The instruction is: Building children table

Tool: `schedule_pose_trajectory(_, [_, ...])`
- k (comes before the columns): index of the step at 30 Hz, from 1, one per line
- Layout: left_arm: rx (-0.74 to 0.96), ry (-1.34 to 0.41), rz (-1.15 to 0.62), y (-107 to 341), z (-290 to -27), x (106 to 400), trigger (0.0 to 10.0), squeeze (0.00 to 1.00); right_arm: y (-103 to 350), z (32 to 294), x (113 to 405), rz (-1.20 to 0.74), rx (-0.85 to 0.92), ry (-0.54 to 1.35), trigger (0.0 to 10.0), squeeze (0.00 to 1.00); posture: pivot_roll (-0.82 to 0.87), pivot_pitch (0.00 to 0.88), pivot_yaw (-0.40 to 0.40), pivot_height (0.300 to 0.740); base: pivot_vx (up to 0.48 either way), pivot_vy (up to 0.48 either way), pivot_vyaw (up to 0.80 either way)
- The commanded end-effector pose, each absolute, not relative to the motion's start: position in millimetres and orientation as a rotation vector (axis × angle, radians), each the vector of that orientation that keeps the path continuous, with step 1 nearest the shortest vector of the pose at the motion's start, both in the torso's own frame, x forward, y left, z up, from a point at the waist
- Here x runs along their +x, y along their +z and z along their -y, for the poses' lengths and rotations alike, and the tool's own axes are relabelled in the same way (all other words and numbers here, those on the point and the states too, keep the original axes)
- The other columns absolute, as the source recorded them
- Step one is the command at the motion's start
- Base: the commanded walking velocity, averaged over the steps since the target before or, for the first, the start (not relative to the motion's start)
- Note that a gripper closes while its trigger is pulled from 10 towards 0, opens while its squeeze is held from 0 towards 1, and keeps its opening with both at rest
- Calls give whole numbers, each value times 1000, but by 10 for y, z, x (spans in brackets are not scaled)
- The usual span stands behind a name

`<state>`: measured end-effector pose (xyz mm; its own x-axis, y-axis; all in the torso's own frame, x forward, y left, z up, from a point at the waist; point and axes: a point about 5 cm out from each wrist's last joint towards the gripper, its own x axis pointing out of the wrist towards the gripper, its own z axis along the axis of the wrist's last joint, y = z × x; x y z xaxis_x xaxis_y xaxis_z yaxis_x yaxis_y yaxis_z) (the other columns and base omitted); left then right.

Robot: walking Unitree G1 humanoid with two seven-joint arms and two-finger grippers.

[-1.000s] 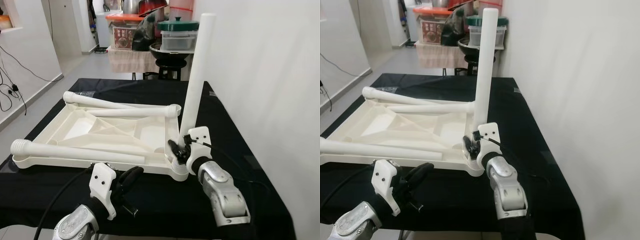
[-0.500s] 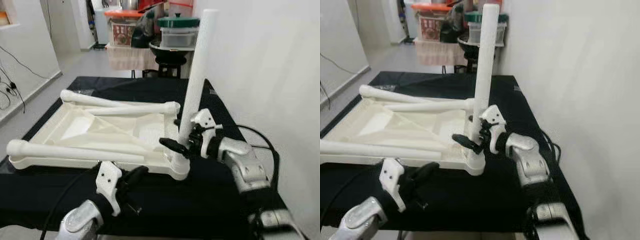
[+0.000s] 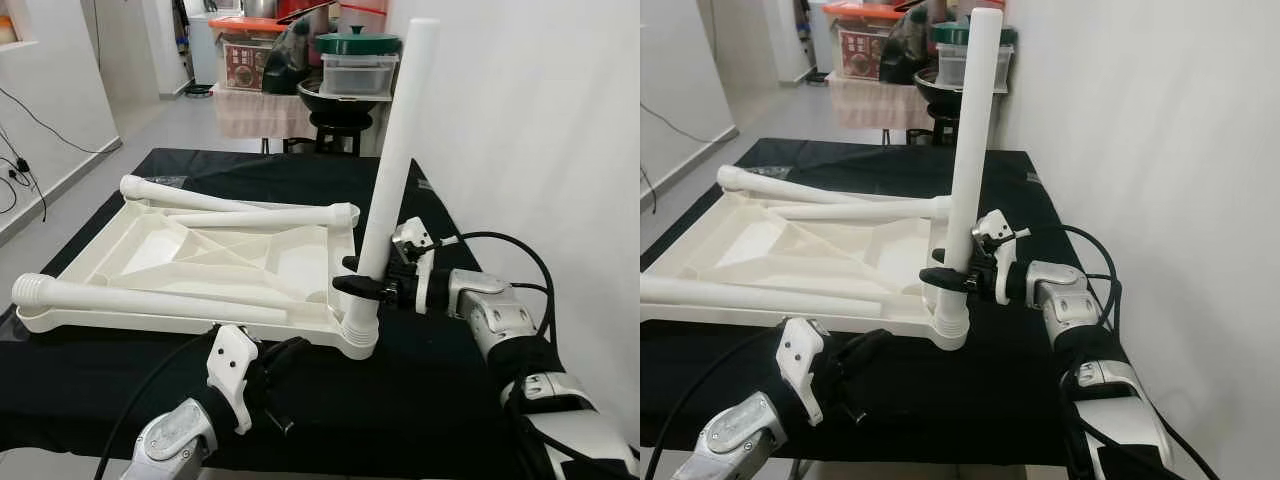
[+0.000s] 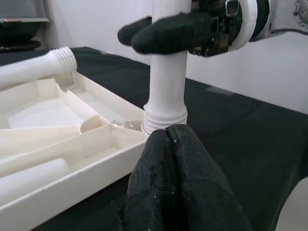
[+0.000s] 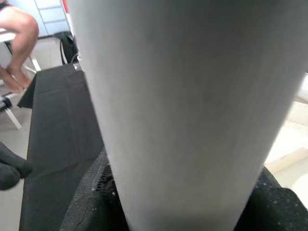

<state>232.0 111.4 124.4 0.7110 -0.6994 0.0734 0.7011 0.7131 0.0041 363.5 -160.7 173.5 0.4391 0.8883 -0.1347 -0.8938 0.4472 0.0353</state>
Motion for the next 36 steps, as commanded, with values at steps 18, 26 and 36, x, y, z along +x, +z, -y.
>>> schedule_pose_trajectory(18, [10,-770,87,1251,-1086,2390,10000,0,1287,916,3173,-130,-51,398,0,0,-54,0,-36,740,0,0,0])
schedule_pose_trajectory(26, [23,-744,107,1269,-1090,2416,10000,0,1316,1002,3203,-148,45,286,10000,0,-34,0,-40,740,0,0,0])
schedule_pose_trajectory(36, [31,-741,104,1250,-1064,2465,10000,0,1841,911,3229,35,-21,934,10000,0,-16,0,-44,740,0,0,0])
